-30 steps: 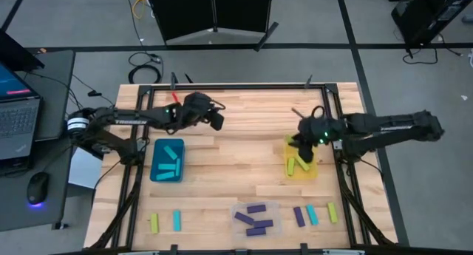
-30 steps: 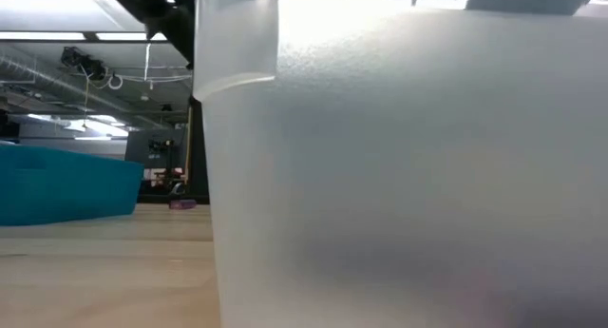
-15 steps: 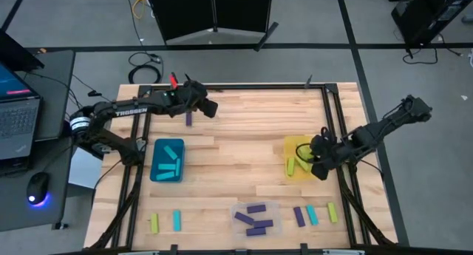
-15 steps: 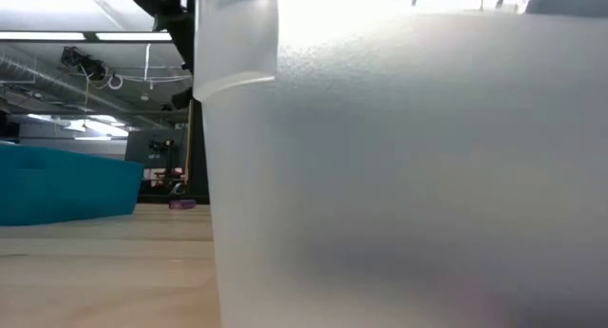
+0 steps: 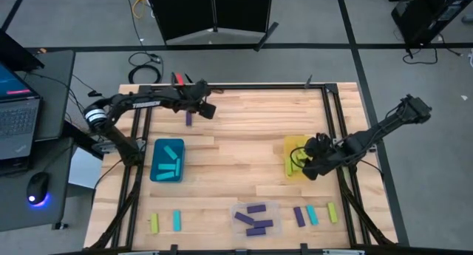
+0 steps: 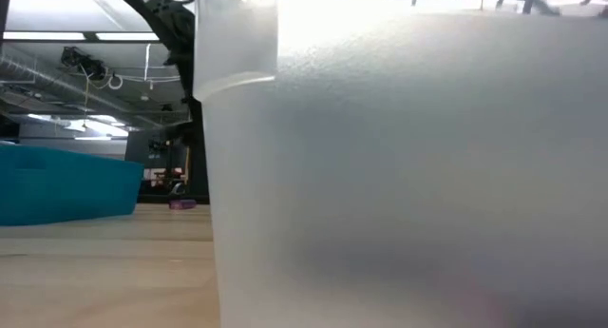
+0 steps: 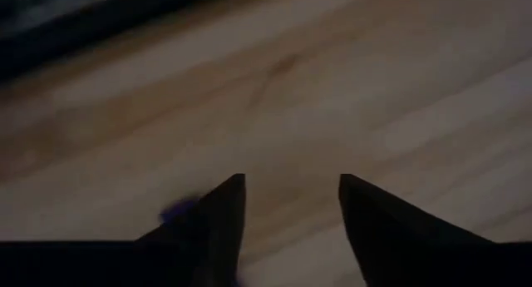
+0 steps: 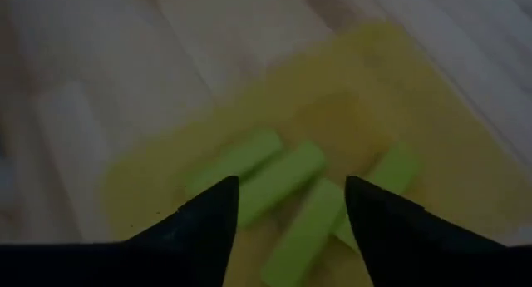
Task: Sort blocks
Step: Put the violet block into the transparent bin
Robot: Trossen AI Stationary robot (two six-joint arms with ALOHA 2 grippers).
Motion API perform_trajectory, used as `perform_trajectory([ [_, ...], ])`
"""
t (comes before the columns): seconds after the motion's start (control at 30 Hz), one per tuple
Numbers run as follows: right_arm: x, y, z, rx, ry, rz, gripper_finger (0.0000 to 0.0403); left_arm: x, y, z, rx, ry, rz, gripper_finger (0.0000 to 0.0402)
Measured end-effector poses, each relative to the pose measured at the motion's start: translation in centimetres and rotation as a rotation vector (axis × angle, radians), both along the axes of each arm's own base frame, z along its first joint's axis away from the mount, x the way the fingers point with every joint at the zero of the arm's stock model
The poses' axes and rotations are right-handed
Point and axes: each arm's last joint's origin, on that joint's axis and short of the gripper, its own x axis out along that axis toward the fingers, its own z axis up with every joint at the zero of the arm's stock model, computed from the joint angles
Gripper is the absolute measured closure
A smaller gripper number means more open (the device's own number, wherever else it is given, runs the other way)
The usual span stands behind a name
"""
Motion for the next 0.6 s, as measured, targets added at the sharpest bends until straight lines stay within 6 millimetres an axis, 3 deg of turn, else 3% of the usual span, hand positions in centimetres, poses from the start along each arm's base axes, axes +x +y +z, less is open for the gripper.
perform_trajectory([
  [0.33, 0.6, 0.4, 1.0, -0.033, -0.157, 0.041, 0.0108, -2.3, -1.4, -0.7, -0.097, 0.232, 0.114, 0.0072],
  [0.6, 1.3, 0.7, 1.4, -0.039, -0.240, 0.045, 0.0099, -3.3, -1.1, -3.1, -0.144, 0.193, 0.138, 0.0042],
])
